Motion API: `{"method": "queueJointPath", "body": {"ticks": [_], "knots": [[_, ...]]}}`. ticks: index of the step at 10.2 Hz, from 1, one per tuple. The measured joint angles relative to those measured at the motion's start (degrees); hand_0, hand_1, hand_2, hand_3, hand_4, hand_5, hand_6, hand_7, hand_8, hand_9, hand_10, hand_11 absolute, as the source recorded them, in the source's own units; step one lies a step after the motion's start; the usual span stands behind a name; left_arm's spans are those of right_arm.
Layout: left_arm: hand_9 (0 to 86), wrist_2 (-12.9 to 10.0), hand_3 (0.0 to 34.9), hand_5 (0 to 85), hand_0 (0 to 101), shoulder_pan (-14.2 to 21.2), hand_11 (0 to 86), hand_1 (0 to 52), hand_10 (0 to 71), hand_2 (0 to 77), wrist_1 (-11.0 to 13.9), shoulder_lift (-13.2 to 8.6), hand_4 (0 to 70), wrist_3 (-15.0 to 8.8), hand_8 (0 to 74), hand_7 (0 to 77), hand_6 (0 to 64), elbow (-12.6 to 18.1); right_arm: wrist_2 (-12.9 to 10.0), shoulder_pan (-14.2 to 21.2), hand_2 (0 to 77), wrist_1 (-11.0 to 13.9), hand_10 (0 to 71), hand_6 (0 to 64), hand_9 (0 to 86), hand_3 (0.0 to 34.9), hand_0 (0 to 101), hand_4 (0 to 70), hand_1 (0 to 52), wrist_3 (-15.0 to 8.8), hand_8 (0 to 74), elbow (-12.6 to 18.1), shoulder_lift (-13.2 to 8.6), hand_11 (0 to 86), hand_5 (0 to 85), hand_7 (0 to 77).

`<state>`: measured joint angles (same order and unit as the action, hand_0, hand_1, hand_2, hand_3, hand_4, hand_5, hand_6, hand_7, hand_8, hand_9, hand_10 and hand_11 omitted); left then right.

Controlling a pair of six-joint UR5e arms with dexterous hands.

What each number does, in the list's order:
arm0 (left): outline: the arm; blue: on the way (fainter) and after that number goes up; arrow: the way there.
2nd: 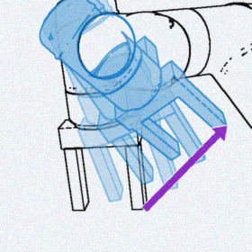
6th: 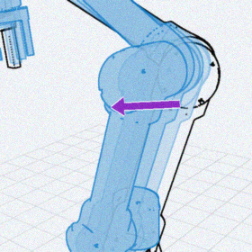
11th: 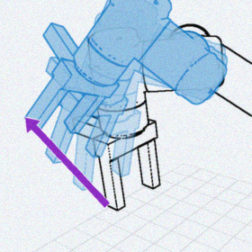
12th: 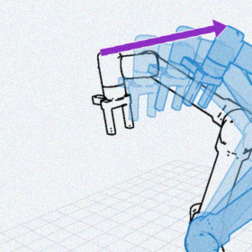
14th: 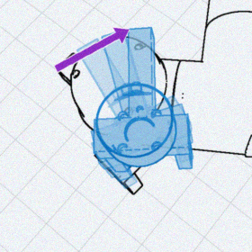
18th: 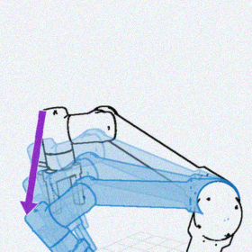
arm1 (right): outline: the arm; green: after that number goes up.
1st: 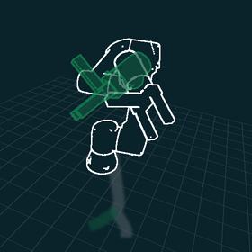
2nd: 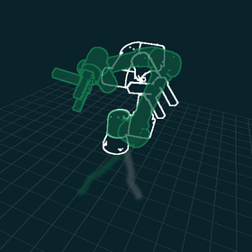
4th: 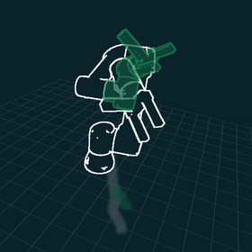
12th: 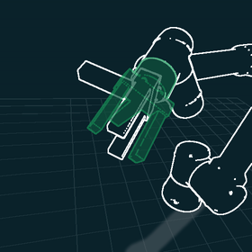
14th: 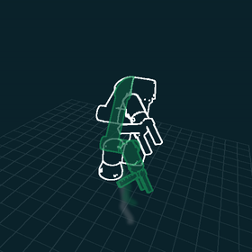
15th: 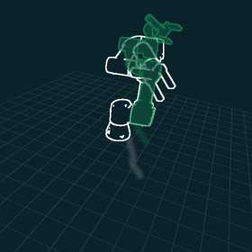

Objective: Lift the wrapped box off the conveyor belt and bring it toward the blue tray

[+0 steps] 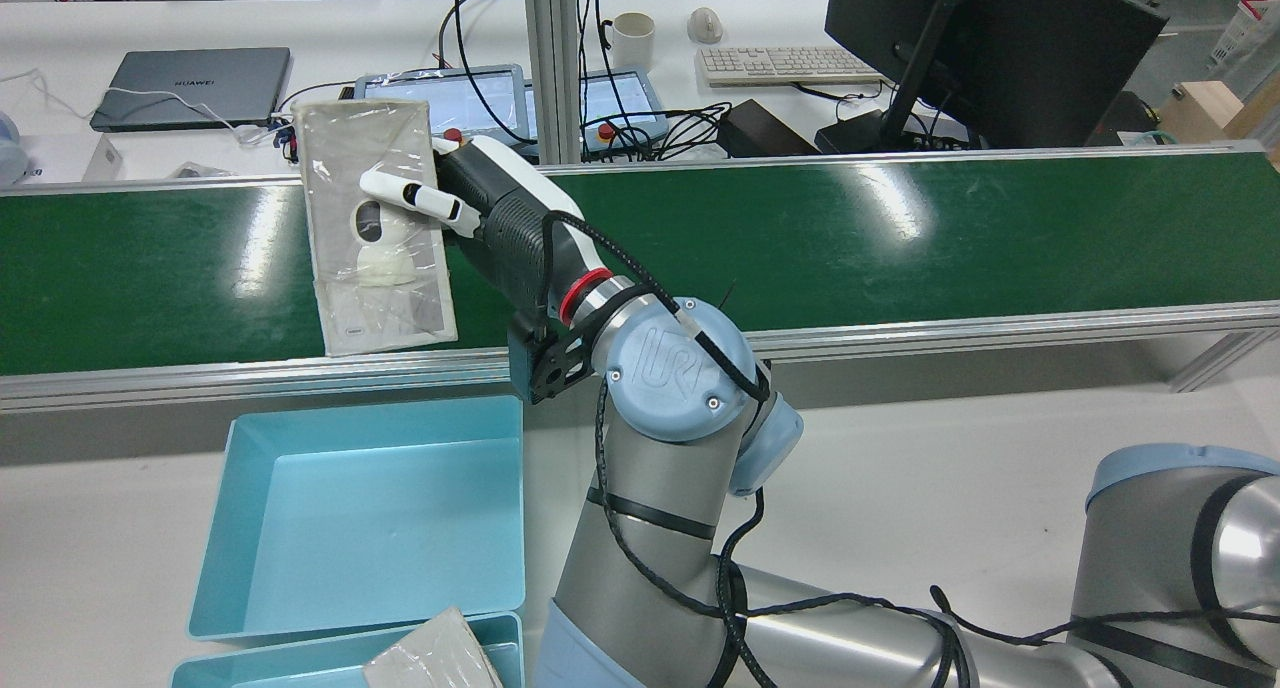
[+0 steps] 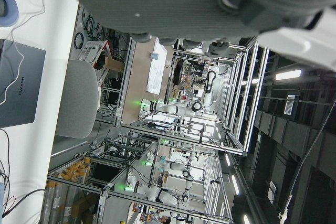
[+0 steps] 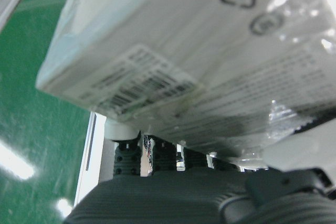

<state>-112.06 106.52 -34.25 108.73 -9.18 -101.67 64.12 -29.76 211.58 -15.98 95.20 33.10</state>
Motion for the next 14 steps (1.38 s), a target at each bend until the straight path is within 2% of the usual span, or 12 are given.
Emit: {"method": "queueJointPath", "body": {"ticks": [2,3,4,6,7,8,9,10,11,12,13,14], "knots": [[0.5,0.0,0.0,1.1,0,0.0,0.5,0.0,0.0,0.5,0.0,0.0,0.0,0.0,0.5,0.5,0.5,0.0,1.05,1.34,42.5,-1.33,56.2,42.5,72.5,0.8,39,20.2,0.0,0.04,67.1,-1.47,-0.35,70.4,67.6,62.7],[0.5,0.0,0.0,1.1,0,0.0,0.5,0.0,0.0,1.1,0.0,0.0,0.0,0.0,0.5,0.5,0.5,0.0,2.49,1.63,42.5,-2.93,56.2,42.5,72.5,0.8,39,20.2,0.0,0.16,67.1,-2.91,-0.85,70.4,67.6,62.7],[0.5,0.0,0.0,1.1,0,0.0,0.5,0.0,0.0,0.5,0.0,0.0,0.0,0.0,0.5,0.5,0.5,0.0,3.87,1.84,33.3,-4.38,48.5,42.5,72.0,1.6,40,20.2,0.0,0.29,61.1,-4.34,-1.61,63.3,67.6,62.7],[0.5,0.0,0.0,1.1,0,0.0,0.5,0.0,0.5,0.5,0.0,0.0,0.0,0.0,0.5,0.5,0.5,0.0,5.23,2.2,33.3,-5.63,28.9,42.5,52.4,2.0,46,20.2,0.0,0.39,43.6,-5.61,-2.79,45.8,67.6,62.7],[0.5,0.0,0.0,1.1,0,0.0,0.5,0.0,0.5,0.5,0.0,0.0,0.0,0.0,0.5,0.5,0.5,0.0,5.85,2.37,33.3,-5.84,3.3,46.9,34.4,1.3,50,22.4,0.0,0.41,26.2,-5.94,-3.47,27.3,70.9,77.4],[0.5,0.0,0.0,1.1,0,0.0,0.5,0.0,0.5,0.5,0.0,0.0,0.0,0.0,0.5,0.5,0.5,0.0,6.34,2.53,33.3,-5.93,3.3,46.9,34.4,1.3,50,22.4,0.0,0.42,26.2,-6.16,-4.08,27.3,70.9,77.4],[0.5,0.0,0.0,1.1,0,0.0,0.5,0.0,0.0,1.1,0.0,0.0,0.0,0.0,0.5,0.5,0.5,0.0,6.64,2.65,12.0,-5.97,0.0,40.4,24.5,2.2,50,19.1,0.5,0.42,15.3,-6.26,-4.5,12.5,68.2,77.4],[0.5,0.0,0.0,1.1,0,0.0,0.5,0.0,0.5,0.5,0.0,0.0,0.0,0.0,0.5,0.5,0.5,0.0,6.78,2.71,2.2,-5.99,0.0,32.7,14.7,0.0,50,14.7,2.2,0.42,1.1,-6.3,-4.7,1.6,56.7,77.4],[0.5,0.0,0.0,1.1,0,0.0,0.5,0.0,0.5,0.5,0.0,0.0,0.0,0.0,0.5,0.5,0.5,0.0,6.86,2.73,0.0,-6.0,0.0,24.0,1.6,0.0,49,13.6,5.4,0.42,0.0,-6.3,-4.88,1.6,43.6,77.4],[0.5,0.0,0.0,1.1,0,0.0,0.5,0.0,0.5,1.1,0.0,0.0,0.0,0.0,0.5,0.5,0.5,0.0,6.94,2.75,0.0,-6.0,0.0,4.4,1.6,0.0,48,10.9,12.5,0.42,0.0,-6.29,-5.11,1.6,16.4,75.3],[0.5,0.0,0.0,1.1,0,0.0,0.5,0.0,0.5,1.1,0.0,0.0,0.0,0.0,0.5,0.5,0.5,0.0,7.01,2.76,16.4,-5.99,0.0,6.5,1.1,0.0,48,12.0,20.2,0.42,0.0,-6.25,-5.32,1.1,17.5,43.6],[0.5,0.0,0.0,1.1,0,0.0,0.5,0.0,0.5,0.5,0.0,0.0,0.0,0.0,0.5,0.5,0.5,0.0,7.06,2.76,2.2,-5.96,0.0,6.5,1.1,0.1,48,12.5,8.7,0.42,0.0,-6.22,-5.51,1.1,17.5,43.6]]}}
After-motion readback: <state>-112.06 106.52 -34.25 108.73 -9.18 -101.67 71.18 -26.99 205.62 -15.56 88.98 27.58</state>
